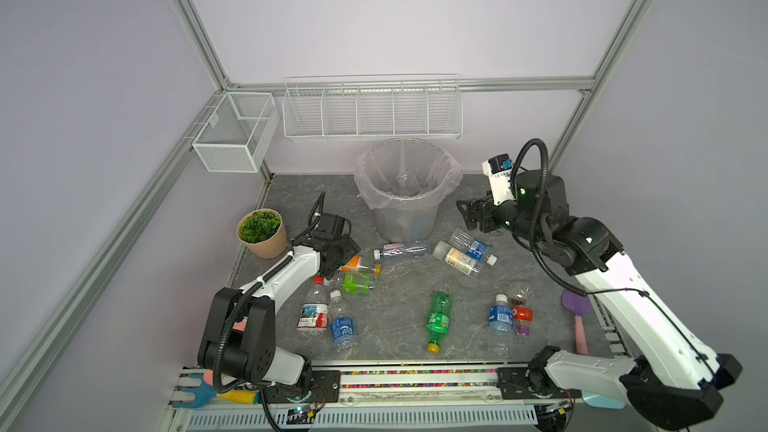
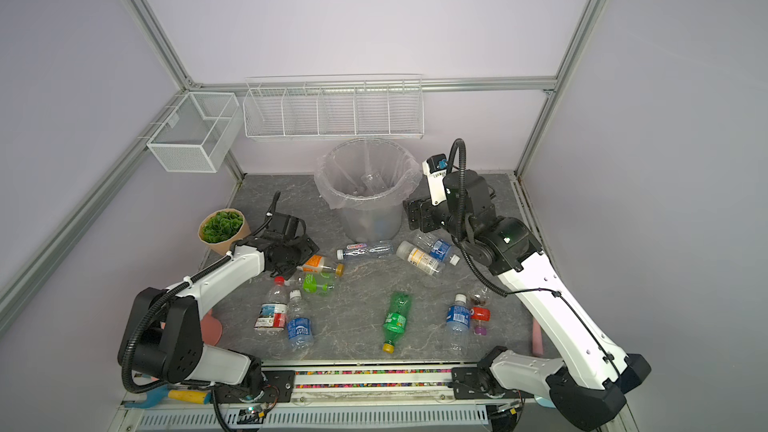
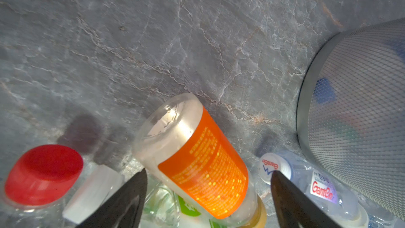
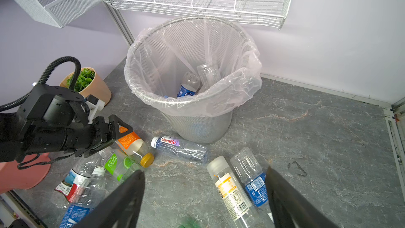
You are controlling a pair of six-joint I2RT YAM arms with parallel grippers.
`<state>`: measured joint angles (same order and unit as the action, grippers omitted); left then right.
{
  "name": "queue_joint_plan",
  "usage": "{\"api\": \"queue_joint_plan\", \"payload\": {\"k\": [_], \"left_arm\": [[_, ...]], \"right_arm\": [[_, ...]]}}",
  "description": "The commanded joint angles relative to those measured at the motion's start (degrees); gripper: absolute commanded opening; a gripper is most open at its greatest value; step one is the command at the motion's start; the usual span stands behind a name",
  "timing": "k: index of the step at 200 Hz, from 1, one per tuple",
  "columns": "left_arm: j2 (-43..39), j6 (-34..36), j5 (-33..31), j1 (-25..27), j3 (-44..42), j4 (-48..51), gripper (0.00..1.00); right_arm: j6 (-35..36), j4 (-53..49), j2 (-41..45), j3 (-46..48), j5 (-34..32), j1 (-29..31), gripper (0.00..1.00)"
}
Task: Throw the plastic bottles in the bin
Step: 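Lower the left gripper onto the orange-labelled bottle and close on it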
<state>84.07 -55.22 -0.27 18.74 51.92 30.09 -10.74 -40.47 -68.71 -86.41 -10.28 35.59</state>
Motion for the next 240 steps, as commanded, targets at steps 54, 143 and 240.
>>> {"api": "queue_joint_plan", "payload": {"k": [54,143,240], "left_arm": [[3.7,0.4,-1.1,-0.2,2.8,-1.3,0.85],[7.7,1.3,-1.2,-0.3,2.2,-3.4,0.78],[9.5,2.4,-1.3,-0.2,2.3,-4.5,0.58]], "right_arm": [[-0.9,1.2,1.6,1.7,-0.3,-0.6,0.88],[-0.7,1.4,2.1,2.6,-0.3,-0.9,0.88],[-1.0,1.5,3.2,3.5,-0.3,-1.2,0.88]]}}
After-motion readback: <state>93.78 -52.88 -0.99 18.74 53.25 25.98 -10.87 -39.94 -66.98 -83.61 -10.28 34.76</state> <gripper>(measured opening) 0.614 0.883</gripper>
